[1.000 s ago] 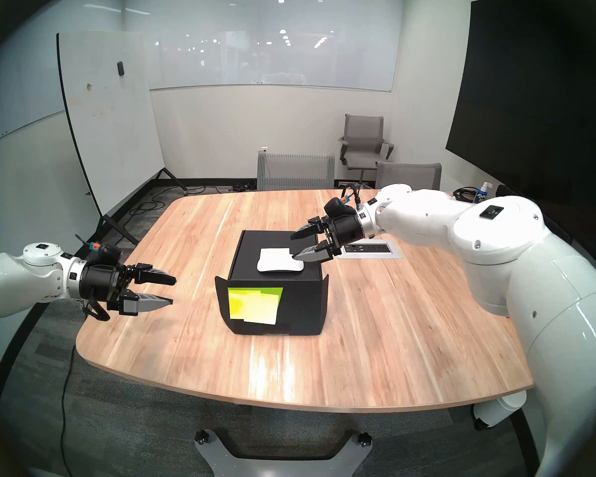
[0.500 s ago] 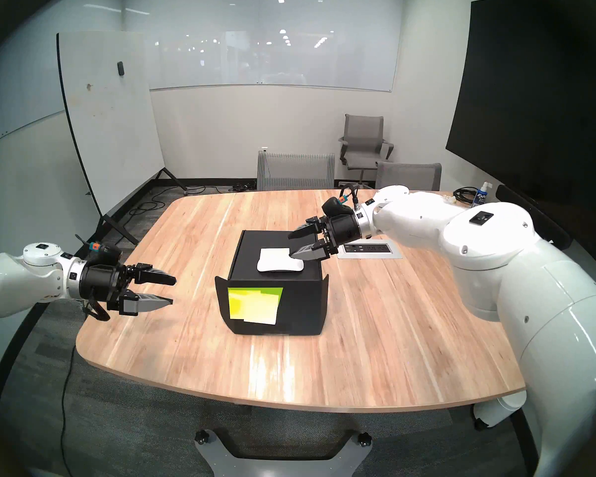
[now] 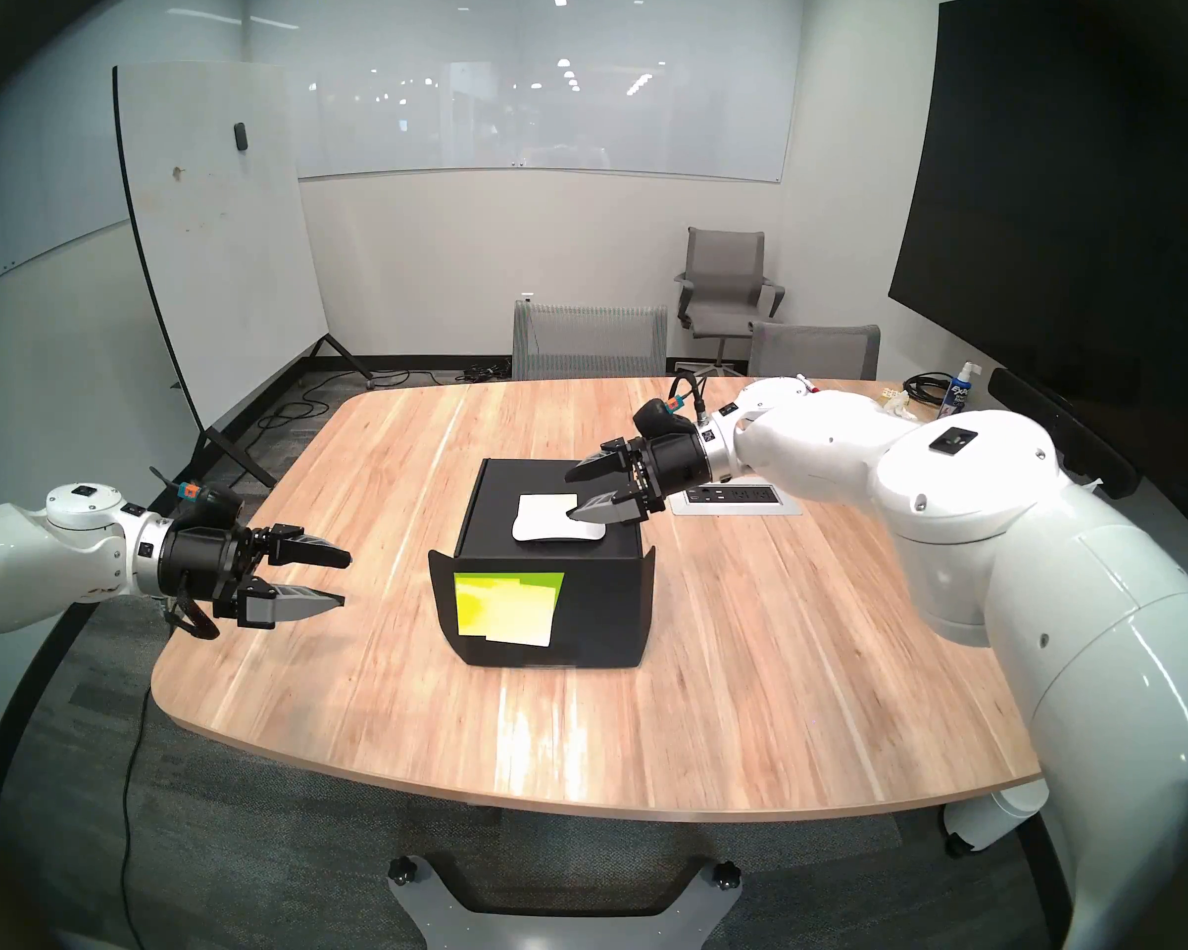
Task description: Open the box and place the mouse inside
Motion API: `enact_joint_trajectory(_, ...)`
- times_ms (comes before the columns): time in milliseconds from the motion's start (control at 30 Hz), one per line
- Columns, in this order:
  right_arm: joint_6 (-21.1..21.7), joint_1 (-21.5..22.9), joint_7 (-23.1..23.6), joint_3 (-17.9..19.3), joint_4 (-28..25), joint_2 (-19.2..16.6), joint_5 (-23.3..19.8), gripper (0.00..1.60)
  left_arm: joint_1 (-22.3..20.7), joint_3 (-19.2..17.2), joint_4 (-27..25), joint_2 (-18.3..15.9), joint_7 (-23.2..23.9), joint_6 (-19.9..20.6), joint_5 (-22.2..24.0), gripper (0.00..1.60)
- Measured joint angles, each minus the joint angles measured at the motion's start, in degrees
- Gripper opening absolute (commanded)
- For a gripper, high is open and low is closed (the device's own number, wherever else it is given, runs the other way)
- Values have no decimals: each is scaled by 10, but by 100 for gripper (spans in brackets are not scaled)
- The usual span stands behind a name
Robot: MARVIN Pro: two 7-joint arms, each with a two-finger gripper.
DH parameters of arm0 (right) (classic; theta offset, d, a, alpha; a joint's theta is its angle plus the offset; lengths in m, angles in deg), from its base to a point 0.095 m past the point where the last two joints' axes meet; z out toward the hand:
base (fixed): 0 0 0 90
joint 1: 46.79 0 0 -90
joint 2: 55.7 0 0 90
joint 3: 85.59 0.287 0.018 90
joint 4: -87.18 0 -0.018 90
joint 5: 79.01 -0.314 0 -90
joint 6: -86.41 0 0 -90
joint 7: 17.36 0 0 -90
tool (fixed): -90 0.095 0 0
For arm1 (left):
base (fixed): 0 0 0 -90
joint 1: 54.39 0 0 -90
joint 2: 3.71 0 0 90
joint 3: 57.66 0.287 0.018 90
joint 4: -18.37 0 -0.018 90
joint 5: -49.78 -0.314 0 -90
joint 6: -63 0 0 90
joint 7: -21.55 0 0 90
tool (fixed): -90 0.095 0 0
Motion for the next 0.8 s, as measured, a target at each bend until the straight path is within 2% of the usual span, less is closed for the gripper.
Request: enact_joint_trajectory(800,8,-16,0,10,5,2,14,160,0,0,0,0,0,0,0,160)
